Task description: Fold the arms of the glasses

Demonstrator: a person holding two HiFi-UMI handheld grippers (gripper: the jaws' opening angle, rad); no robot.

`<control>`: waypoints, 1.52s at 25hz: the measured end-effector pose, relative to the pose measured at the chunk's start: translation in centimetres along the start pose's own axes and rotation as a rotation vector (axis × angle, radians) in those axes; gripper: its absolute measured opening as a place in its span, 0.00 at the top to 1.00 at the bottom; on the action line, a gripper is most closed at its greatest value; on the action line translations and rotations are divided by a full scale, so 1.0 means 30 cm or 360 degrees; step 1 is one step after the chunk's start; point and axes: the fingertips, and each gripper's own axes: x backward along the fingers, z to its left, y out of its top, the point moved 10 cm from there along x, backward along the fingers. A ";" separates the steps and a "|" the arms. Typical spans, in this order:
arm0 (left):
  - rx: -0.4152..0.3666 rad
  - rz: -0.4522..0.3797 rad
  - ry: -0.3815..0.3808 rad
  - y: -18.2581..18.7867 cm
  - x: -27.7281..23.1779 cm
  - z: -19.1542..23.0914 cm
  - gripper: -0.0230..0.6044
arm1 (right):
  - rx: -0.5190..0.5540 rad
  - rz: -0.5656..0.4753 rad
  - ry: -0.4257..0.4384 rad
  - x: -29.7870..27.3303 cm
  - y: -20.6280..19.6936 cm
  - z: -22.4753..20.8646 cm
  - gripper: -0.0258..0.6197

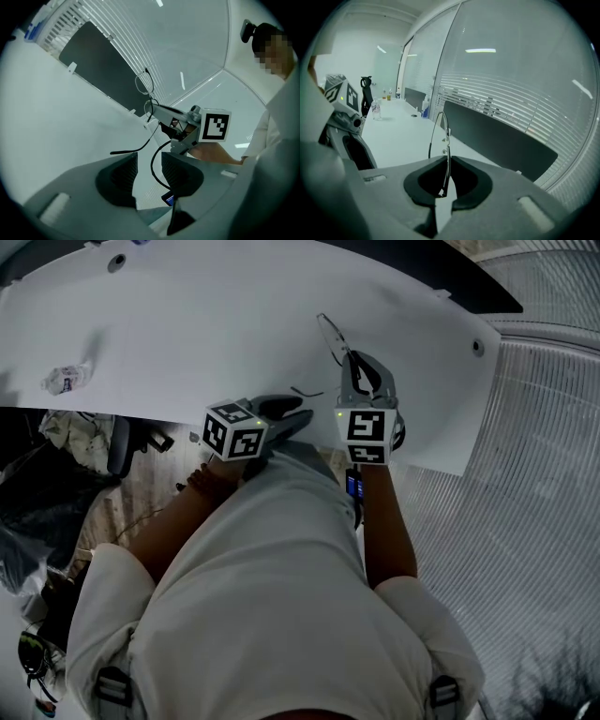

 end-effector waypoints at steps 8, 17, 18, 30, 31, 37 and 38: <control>0.0010 -0.0116 0.0029 0.040 0.023 0.022 0.70 | -0.0013 0.0007 0.0017 0.016 -0.022 0.043 0.94; 0.0042 -0.0043 -0.0012 0.004 0.061 -0.004 0.71 | -0.0082 -0.0030 -0.0109 0.041 -0.020 0.031 0.94; 0.0052 -0.0029 -0.0012 -0.009 0.059 -0.001 0.71 | -0.0090 -0.0043 -0.0125 0.044 -0.015 0.026 0.94; 0.0079 -0.0113 0.0016 0.017 0.037 0.034 0.70 | -0.0066 -0.0116 -0.0096 0.072 0.006 0.061 0.94; 0.0074 -0.0122 0.0016 0.025 0.039 0.033 0.70 | -0.0051 -0.0115 -0.0091 0.072 0.004 0.066 0.94; 0.0071 -0.0185 0.0013 0.067 0.054 0.039 0.70 | 0.0102 -0.0095 -0.0060 0.075 -0.019 0.108 0.94; 0.0072 -0.0200 0.0007 0.075 0.059 0.039 0.70 | 0.0128 -0.0094 -0.0059 0.078 -0.022 0.116 0.94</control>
